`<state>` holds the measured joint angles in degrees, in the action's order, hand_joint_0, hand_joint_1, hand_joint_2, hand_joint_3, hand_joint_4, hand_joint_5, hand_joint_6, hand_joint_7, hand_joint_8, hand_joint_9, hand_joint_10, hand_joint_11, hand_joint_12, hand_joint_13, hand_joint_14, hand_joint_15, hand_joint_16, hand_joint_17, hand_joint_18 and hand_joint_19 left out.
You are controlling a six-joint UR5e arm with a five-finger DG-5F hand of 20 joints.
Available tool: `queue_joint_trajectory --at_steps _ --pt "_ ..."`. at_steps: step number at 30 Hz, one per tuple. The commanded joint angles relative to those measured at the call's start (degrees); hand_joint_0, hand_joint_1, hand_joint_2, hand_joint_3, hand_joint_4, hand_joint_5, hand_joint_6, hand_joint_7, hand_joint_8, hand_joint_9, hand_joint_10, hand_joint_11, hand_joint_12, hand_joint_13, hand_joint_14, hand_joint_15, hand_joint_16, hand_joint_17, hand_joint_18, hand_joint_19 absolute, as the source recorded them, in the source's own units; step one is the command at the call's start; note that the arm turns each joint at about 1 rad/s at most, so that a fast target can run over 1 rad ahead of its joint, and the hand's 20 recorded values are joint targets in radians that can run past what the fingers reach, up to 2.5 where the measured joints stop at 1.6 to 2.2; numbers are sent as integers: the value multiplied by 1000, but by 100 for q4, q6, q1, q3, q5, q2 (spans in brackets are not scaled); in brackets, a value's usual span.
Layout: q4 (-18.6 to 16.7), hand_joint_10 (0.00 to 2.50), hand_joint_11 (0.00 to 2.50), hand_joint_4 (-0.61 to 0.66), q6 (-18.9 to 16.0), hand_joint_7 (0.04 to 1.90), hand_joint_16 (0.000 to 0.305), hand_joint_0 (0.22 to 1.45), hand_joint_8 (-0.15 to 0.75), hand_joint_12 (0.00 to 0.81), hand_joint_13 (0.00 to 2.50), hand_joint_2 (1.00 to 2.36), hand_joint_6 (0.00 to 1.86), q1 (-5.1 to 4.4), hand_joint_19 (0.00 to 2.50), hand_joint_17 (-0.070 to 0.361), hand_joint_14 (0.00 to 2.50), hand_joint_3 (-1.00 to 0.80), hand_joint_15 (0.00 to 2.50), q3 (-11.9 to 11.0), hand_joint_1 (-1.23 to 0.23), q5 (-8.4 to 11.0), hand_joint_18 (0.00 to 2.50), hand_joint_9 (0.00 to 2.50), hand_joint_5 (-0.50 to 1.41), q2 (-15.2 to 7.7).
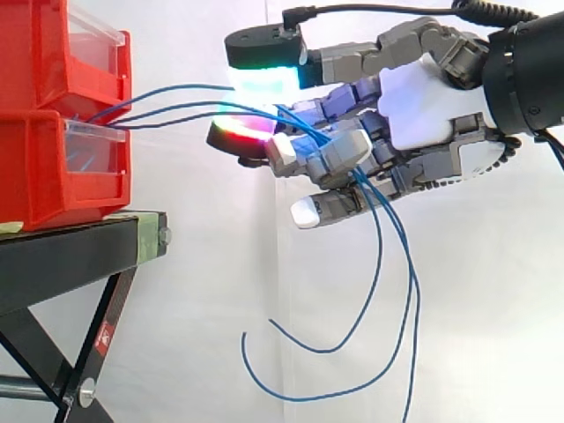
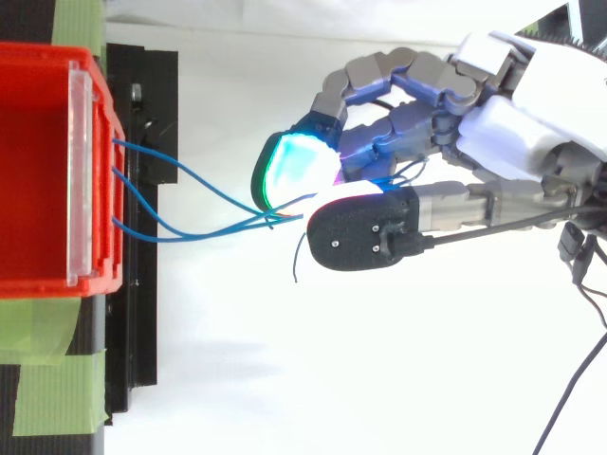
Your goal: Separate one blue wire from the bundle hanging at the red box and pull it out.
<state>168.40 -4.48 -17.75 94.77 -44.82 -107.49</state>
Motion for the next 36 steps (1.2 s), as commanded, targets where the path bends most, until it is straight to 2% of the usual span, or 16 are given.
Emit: queue_joint_trajectory --at_steps 1,12,20,36 --pt "0 7 1472 201 0 872 58 527 330 437 685 1009 918 0 697 130 1182 -374 1378 6 -782 0 684 808 -236 0" --pt "0 9 1468 203 0 877 58 531 332 431 689 1006 917 0 698 131 1130 -413 1394 -3 -844 0 682 794 -237 0" --pt "0 10 1454 190 0 881 56 583 320 418 713 1013 917 0 684 126 1020 -322 1458 6 -888 0 684 788 -236 0" --pt "53 9 1450 189 0 879 55 655 316 414 733 1019 921 0 665 123 993 -205 1471 -3 -893 0 701 795 -235 0"
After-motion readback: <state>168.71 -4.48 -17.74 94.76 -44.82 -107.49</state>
